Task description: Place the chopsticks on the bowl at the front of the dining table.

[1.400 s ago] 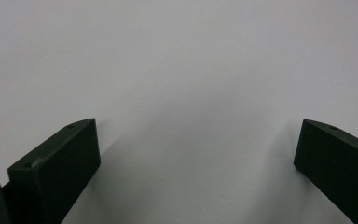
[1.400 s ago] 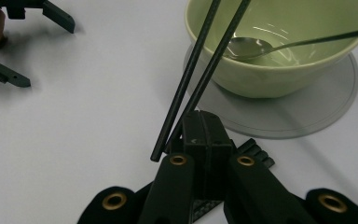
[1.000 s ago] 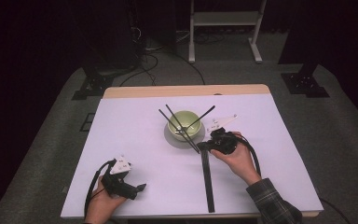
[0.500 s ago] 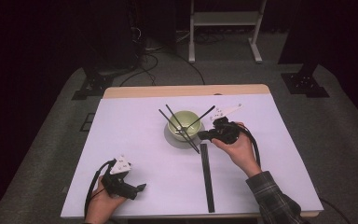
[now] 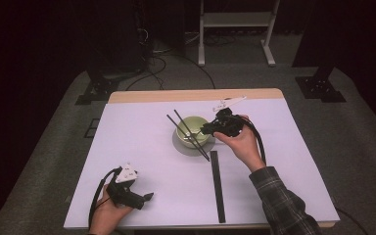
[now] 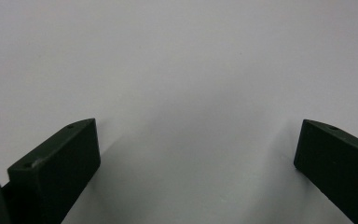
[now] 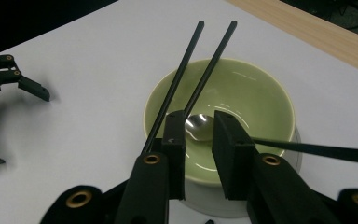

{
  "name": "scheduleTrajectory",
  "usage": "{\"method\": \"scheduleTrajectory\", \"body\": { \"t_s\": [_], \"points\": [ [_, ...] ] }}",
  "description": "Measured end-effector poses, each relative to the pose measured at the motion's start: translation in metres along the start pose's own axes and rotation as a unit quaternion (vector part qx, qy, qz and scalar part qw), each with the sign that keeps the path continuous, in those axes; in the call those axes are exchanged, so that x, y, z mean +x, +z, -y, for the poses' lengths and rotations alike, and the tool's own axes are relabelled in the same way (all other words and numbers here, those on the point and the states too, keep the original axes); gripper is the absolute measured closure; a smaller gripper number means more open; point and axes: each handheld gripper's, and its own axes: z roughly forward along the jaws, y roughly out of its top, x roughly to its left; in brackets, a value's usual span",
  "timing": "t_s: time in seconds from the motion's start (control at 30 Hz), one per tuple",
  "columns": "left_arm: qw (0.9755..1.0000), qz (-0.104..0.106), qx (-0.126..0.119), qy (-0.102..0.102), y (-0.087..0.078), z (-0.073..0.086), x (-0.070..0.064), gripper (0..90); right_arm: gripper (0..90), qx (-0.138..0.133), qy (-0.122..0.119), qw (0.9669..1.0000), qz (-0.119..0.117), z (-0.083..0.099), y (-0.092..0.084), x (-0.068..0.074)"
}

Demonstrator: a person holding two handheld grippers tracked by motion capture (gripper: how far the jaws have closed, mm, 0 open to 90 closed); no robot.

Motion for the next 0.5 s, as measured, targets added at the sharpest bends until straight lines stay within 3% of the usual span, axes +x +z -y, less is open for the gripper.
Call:
{"method": "scheduleTrajectory", "body": {
  "t_s": [0.2, 0.5],
  "points": [
    [1.0000, 0.000, 0.001, 0.000, 0.000, 0.000, 0.000, 0.0, 60.3, 0.005, -0.005, 0.9999, 0.013, -0.014, 0.014, 0.000],
    [1.0000, 0.000, 0.000, -0.001, 0.000, 0.000, 0.000, 0.0, 48.6, 0.008, -0.003, 0.9996, 0.026, -0.036, 0.036, 0.001]
  ]
}}
